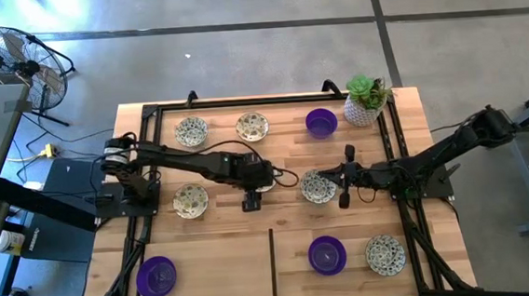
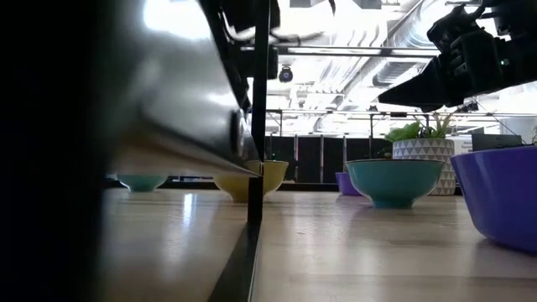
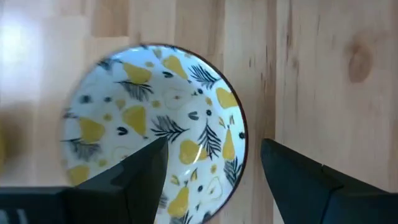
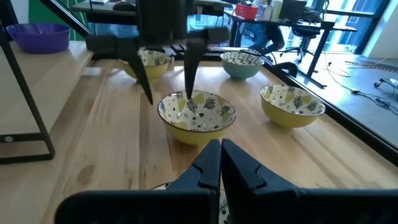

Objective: Pick & Place Mini bowls
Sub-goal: Put the right yellow patterned bowl on the shelf

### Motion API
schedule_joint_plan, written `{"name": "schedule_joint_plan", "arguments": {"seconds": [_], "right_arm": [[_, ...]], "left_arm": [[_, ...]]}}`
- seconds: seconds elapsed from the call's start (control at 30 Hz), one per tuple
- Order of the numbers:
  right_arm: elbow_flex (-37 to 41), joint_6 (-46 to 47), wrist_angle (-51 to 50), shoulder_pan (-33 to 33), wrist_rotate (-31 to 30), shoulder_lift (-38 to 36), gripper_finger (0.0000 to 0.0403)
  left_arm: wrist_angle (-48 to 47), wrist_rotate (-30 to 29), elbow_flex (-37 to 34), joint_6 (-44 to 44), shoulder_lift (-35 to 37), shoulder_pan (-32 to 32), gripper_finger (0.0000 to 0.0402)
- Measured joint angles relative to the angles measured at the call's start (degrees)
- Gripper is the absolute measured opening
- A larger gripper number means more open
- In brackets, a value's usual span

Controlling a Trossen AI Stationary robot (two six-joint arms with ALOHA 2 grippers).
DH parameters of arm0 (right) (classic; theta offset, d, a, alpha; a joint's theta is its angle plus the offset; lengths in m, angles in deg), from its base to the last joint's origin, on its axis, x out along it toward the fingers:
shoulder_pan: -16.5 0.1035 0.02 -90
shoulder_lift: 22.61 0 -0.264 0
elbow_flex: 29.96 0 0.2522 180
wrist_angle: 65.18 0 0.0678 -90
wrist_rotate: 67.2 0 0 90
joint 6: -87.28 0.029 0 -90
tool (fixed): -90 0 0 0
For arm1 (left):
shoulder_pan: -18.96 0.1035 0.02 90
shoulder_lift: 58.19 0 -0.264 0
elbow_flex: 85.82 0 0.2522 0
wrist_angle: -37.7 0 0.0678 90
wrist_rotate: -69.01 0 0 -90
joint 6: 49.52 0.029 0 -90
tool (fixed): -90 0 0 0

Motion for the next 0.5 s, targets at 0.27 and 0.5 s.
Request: {"name": "schedule_joint_plan", "arguments": {"seconds": [0.27,0.5], "right_arm": [[0.0,-0.02,0.35,0.0,0.0,0.0,0.0001],[-0.02,-0.72,0.35,0.0,0.0,0.0,0.0001]], "left_arm": [[-0.72,-1.33,-0.07,0.08,-5.26,0.0,0.0252],[-0.78,-1.32,-0.07,0.04,-5.86,0.0,0.0176]]}}
